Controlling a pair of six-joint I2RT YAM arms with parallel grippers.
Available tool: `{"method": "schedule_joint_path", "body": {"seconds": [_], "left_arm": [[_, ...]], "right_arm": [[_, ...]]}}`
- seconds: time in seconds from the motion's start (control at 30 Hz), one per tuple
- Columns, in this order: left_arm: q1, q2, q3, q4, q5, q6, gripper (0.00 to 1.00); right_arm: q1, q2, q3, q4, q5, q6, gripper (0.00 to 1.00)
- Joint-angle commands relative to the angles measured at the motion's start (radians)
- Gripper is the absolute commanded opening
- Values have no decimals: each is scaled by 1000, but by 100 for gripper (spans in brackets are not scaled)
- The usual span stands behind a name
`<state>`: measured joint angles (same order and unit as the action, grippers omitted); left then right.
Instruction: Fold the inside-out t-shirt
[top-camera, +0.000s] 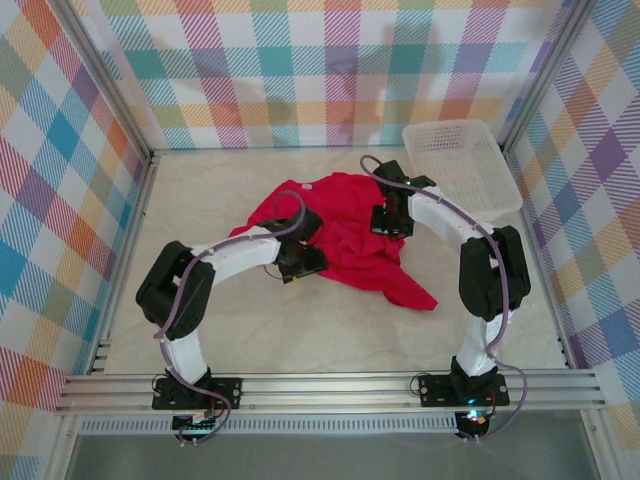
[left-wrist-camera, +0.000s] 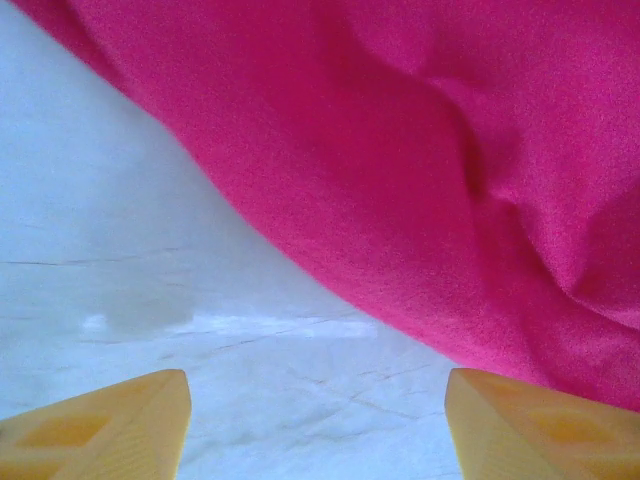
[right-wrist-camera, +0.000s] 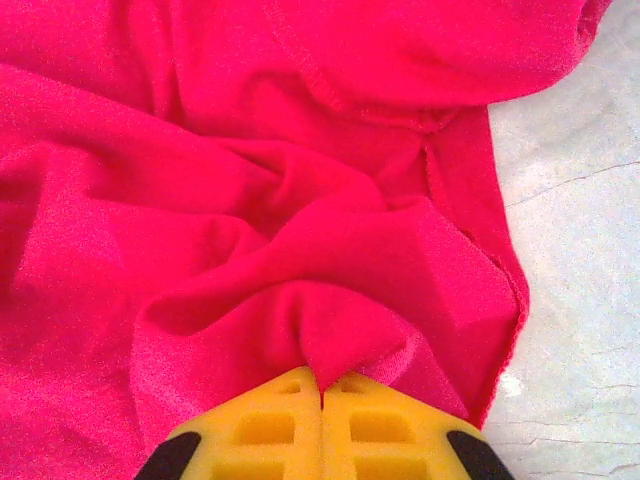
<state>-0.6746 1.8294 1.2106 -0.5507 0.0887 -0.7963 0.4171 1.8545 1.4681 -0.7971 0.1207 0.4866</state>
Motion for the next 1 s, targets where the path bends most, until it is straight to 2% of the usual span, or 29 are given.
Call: {"method": "schedule_joint_path", "body": {"seconds": [0.0,0.23,0.33,0.4,0.5,0.57,0.7,0.8,0.87,0.97], "left_arm": [[-27,71,63,85,18,-99,68],[-38,186,199,3,-81,-100,64],[-38,221,235,-28,-107,-90,57],[-38,248,261,-55,-127,-83,47],[-37,271,300,-107,-140,-65,14],[-34,243,323,-161,-165,-22,0],[30,103,349,-290,-259,116,0],[142,-28,333,-364,-291,208,0],[210,-106,306,-377,-287,238,0],[273,-203,249,-349,-247,267,0]], "right_arm": [[-6,-40,6,5,-32,13,0],[-6,-83,-48,24,-56,12,0],[-6,-83,-58,30,-76,11,0],[-6,-80,-58,34,-89,13,0],[-6,-77,-49,31,-92,9,0],[-10,-75,-27,7,-79,-8,0],[-54,-96,22,-91,-15,-48,0],[-94,-174,11,-143,12,-64,0],[-98,-235,-13,-160,24,-68,0],[-99,-318,-56,-157,-24,-60,0]]}}
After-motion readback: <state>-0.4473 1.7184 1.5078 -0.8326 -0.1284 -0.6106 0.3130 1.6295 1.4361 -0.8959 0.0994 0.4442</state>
